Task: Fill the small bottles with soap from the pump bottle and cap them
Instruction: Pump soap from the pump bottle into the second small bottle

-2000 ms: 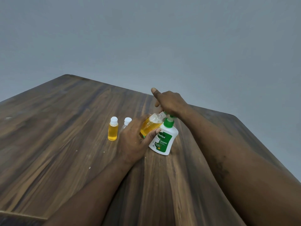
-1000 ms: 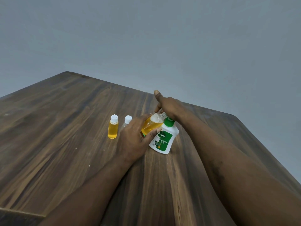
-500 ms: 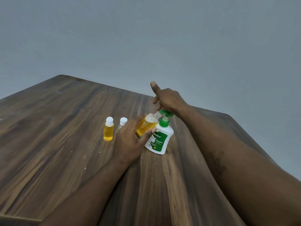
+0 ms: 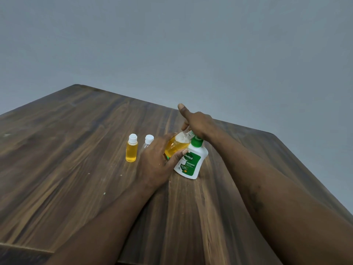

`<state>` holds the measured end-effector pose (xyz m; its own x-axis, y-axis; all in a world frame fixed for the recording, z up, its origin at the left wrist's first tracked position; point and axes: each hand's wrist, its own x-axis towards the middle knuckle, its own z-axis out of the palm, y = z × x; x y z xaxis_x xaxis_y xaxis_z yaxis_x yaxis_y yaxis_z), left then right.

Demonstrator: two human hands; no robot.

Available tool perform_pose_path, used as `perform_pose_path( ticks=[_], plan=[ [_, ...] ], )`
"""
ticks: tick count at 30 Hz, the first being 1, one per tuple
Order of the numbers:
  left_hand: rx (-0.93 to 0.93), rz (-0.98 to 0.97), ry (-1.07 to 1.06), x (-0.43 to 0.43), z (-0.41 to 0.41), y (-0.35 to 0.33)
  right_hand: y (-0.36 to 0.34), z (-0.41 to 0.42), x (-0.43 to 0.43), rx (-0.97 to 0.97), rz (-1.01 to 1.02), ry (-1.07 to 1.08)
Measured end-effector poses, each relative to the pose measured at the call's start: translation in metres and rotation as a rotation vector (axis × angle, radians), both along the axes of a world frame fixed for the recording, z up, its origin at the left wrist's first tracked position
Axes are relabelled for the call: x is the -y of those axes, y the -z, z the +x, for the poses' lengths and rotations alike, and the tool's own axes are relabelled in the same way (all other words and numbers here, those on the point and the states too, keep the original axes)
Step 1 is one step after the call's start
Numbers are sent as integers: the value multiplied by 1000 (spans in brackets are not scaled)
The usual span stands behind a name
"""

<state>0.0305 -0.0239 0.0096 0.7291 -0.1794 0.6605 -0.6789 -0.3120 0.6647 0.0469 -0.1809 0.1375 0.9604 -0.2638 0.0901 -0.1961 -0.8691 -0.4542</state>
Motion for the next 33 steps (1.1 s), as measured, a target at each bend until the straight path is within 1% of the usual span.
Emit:
perform_pose_path(
  ticks=[3,6,8,12,19,23,27,29,31,33],
  plan=[
    [-13,-28,1,0,-1,-2,-14,1,2,47,31,5],
    [-12,-42,1,1,-3,-5,-26,2,6,55,79,-8],
    [-4,-40,2,1,-3,-4,-24,3,4,46,80,-2],
    [-13,-32,7,0,-1,-4,-4,2,0,-51,60,-13],
    [1,-7,3,1,0,-2,1,2,-2,-48,37,-11],
    [-4,-6,2,1,-1,-2,1,0,0,5,27,7],
    [0,-50,8,0,-1,-2,-17,1,4,100,93,34],
    [3,-67,9,1,-1,-2,-24,3,4,118,90,43],
    [8,-65,13,1,-1,-3,-22,5,2,94,48,44],
    [11,-55,8,2,-1,-3,-12,5,-2,24,4,37]
  ],
)
